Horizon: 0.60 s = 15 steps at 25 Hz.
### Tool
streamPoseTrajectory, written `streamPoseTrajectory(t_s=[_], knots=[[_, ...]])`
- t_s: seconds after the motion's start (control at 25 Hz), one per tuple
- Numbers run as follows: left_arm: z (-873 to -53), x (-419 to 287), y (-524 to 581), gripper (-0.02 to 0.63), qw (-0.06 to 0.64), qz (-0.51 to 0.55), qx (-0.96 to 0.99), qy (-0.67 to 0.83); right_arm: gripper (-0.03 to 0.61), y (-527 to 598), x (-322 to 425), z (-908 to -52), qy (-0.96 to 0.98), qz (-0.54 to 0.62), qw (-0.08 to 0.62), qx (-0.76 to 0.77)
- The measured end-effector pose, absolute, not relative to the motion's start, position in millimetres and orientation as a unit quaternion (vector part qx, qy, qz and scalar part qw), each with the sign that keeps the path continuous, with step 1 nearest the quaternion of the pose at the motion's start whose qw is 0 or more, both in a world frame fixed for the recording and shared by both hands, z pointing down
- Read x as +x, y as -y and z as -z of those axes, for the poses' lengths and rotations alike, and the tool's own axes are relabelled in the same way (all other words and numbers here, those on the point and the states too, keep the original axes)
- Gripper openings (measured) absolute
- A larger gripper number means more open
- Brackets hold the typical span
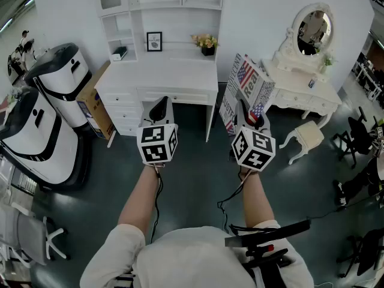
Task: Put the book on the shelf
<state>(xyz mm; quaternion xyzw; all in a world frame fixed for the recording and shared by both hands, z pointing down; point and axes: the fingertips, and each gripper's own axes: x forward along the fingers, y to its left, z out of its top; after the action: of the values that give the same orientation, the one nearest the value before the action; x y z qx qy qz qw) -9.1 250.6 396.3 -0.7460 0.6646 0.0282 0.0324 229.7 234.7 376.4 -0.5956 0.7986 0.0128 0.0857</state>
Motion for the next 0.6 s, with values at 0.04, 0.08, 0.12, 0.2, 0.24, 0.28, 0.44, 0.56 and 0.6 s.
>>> streamPoseTrajectory(t_s=[0.04, 0.08, 0.12, 0.2, 0.24, 0.28, 0.44, 0.56, 0.6], knots=[[-395, -8, -251, 0.006, 0.035, -0.027, -0.746, -0.664, 0.169, -235, 230, -375, -0.798, -0.013, 0.086, -0.596], [-394, -7, -251, 0.006, 0.037, -0.026, -0.747, -0.664, 0.169, -235, 231, -375, -0.798, -0.013, 0.086, -0.596], [-394, -6, -252, 0.006, 0.038, -0.026, -0.747, -0.664, 0.169, -235, 231, -374, -0.799, -0.013, 0.085, -0.596], [-395, -5, -254, 0.007, 0.038, -0.025, -0.747, -0.663, 0.169, -237, 232, -375, -0.799, -0.015, 0.082, -0.596], [-397, -5, -255, 0.007, 0.037, -0.025, -0.747, -0.663, 0.169, -238, 232, -375, -0.799, -0.015, 0.081, -0.595], [-398, -5, -256, 0.006, 0.035, -0.025, -0.748, -0.662, 0.169, -239, 232, -375, -0.800, -0.015, 0.080, -0.595], [-402, -9, -260, 0.006, 0.032, -0.026, -0.751, -0.659, 0.170, -243, 227, -375, -0.797, -0.016, 0.077, -0.599], [-403, -16, -264, 0.006, 0.031, -0.026, -0.752, -0.658, 0.170, -247, 219, -376, -0.795, -0.017, 0.074, -0.602], [-403, -19, -265, 0.008, 0.032, -0.025, -0.753, -0.657, 0.170, -248, 216, -376, -0.794, -0.016, 0.074, -0.603]])
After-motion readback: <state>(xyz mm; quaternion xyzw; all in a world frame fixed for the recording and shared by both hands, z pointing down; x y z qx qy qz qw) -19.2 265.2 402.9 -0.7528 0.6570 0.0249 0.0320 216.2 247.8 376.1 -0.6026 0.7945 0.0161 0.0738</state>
